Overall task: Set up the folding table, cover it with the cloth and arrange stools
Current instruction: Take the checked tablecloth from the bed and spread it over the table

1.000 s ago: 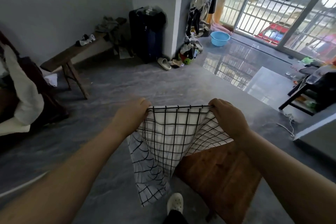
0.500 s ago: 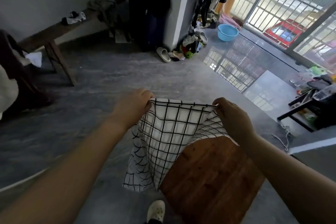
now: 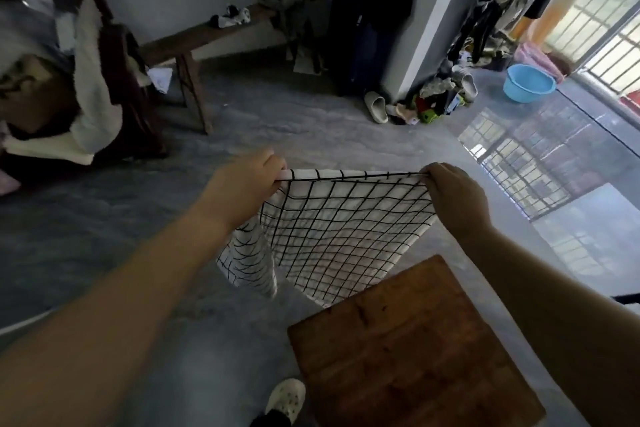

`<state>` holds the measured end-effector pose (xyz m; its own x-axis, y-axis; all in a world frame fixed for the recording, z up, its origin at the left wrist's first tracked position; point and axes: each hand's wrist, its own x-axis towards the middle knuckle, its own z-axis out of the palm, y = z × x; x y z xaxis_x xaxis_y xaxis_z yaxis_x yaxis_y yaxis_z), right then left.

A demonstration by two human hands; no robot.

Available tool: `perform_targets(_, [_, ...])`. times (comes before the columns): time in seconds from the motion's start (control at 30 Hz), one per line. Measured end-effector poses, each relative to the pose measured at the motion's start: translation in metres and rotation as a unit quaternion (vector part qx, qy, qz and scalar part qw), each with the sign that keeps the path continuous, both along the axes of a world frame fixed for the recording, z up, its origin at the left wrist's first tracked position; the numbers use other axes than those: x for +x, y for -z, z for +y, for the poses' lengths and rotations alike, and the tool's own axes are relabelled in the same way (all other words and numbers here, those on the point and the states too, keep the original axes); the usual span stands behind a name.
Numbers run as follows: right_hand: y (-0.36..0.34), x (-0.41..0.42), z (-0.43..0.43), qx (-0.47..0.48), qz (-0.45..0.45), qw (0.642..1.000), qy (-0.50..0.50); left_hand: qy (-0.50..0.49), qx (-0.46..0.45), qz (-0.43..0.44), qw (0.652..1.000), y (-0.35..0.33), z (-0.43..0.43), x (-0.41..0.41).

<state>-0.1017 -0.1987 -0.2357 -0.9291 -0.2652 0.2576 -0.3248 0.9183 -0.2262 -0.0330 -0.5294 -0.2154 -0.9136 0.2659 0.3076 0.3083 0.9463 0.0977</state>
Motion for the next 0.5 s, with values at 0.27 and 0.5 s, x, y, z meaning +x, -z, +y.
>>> perform_targets(0.27, [0.0, -0.021, 0.086, 0.041, 0.045, 0.988, -0.144, -0.088, -0.045, -0.045, 0.994, 0.04, 0.102, 0.078])
perform_targets(0.5, [0.051, 0.009, 0.196, 0.069, 0.004, 0.975, -0.21, -0.105, -0.027, -0.11, 0.988, 0.105, 0.222, 0.136])
